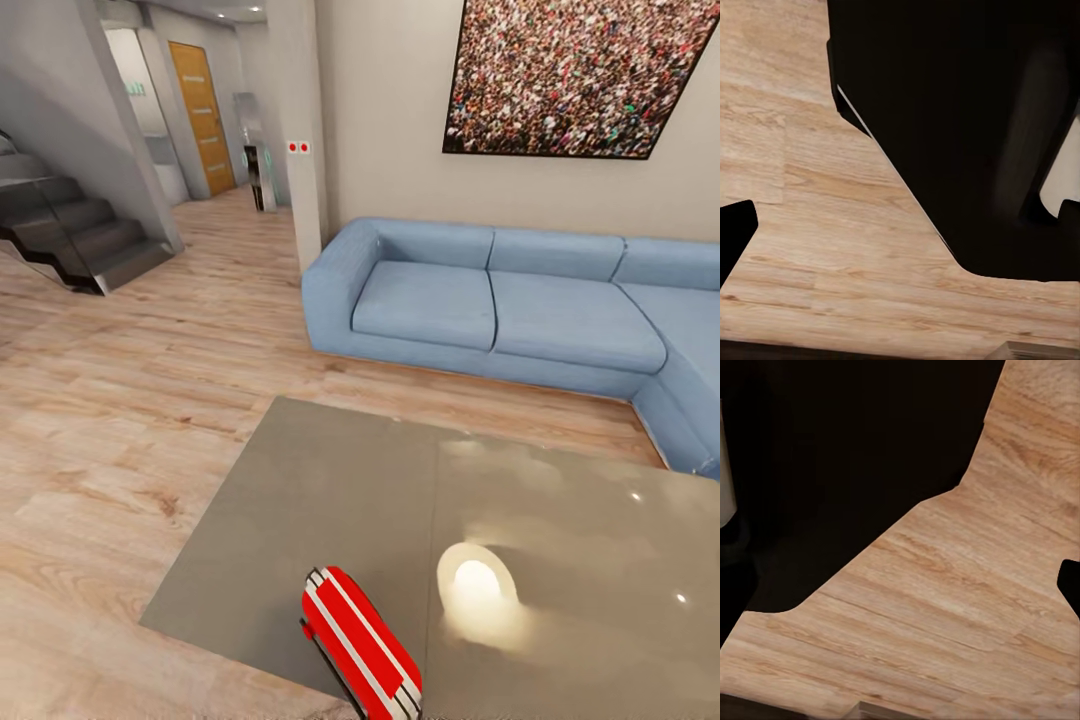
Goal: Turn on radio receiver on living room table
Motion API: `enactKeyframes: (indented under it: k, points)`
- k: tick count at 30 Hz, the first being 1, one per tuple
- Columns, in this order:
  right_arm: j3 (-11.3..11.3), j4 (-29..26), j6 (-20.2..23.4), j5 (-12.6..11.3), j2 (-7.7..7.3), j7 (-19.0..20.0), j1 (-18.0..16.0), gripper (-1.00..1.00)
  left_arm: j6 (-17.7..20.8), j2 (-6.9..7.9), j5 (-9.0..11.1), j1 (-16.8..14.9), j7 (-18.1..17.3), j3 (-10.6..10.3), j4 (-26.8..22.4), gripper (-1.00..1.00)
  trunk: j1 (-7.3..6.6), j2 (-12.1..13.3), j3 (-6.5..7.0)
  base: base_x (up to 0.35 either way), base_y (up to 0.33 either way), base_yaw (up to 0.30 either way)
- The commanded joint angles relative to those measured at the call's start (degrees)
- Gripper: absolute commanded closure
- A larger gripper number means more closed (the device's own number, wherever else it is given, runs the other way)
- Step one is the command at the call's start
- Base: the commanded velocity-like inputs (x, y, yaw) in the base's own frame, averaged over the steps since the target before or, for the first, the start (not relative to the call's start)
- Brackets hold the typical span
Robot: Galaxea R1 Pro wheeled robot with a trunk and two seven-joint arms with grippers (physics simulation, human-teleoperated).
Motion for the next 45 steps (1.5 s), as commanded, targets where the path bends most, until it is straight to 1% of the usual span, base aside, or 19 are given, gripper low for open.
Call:
enactKeyframes:
  k: [1,39,45]
  points:
    - [0.0,0.01,0.0,0.0,0.0,0.0,0.0,-1.0,0.0,0.0,0.0,0.0,0.0,0.02,0.0,-1.0,0.0,0.0,-0.1,0.0,0.0,0.0]
    - [0.0,0.0,0.0,0.0,0.0,0.0,0.0,-1.0,0.0,0.0,0.0,0.0,0.0,-0.04,0.0,-1.0,0.0,0.0,-3.6,0.0,0.0,0.0]
    - [0.0,0.0,-0.03,0.08,-0.07,0.0,0.0,-1.0,0.0,0.0,-0.01,0.0,0.0,-0.03,0.0,-1.0,0.0,0.0,-3.78,0.0,0.0,0.0]
